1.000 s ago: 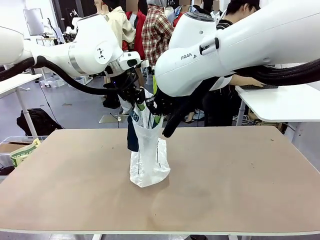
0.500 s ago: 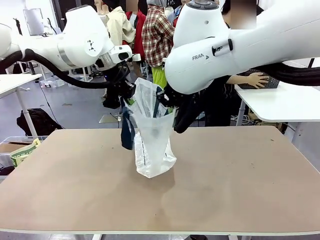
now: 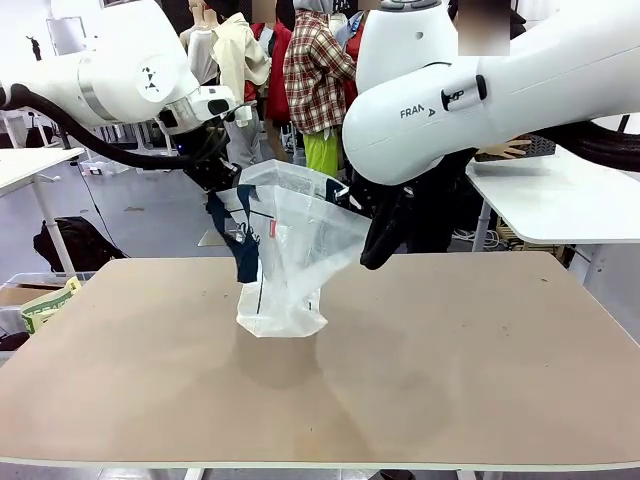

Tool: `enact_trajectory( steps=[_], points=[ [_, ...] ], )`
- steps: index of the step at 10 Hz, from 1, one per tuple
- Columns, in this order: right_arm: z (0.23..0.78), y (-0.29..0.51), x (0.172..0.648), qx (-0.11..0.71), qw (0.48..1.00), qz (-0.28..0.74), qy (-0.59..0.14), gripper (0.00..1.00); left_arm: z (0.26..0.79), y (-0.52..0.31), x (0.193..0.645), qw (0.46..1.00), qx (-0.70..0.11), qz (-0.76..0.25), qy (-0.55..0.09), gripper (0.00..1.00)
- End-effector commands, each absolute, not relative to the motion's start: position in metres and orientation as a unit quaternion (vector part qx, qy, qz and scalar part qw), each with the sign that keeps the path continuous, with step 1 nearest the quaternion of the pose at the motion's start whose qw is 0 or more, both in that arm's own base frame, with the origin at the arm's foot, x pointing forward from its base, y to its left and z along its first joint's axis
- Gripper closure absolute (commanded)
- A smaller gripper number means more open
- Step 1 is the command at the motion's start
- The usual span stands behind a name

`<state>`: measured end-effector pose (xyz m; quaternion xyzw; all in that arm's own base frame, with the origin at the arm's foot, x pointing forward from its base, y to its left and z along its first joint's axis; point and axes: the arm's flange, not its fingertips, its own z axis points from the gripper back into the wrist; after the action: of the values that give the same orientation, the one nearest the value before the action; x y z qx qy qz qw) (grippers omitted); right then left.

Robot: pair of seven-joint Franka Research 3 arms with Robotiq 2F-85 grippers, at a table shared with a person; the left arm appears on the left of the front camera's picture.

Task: Transfer purchased items from the store into the shopping bag.
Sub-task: Open the Reusable shopping bag in the center of the table, then move the Reusable shopping bag to the right side of the table.

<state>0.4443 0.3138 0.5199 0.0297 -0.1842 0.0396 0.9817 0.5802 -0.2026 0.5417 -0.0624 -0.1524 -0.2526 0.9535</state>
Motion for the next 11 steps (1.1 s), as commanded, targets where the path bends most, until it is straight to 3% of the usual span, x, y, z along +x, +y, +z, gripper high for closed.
enact_trajectory(
  steps=[1, 6, 7, 11],
  points=[
    [0.507, 0.313, 0.439, 0.018, 0.984, 0.027, -0.176, 1.0, 0.523, -0.199, 0.586, 0.952, -0.063, -0.264, -0.141, 1.0],
    [0.499, 0.317, 0.445, 0.036, 0.983, 0.029, -0.178, 1.0, 0.499, -0.205, 0.58, 0.939, -0.114, -0.276, -0.17, 1.0],
    [0.499, 0.317, 0.445, 0.036, 0.983, 0.029, -0.178, 1.0, 0.505, -0.215, 0.586, 0.944, -0.083, -0.277, -0.156, 1.0],
    [0.499, 0.317, 0.445, 0.036, 0.983, 0.029, -0.178, 1.0, 0.505, -0.215, 0.586, 0.944, -0.083, -0.277, -0.156, 1.0]
  ],
)
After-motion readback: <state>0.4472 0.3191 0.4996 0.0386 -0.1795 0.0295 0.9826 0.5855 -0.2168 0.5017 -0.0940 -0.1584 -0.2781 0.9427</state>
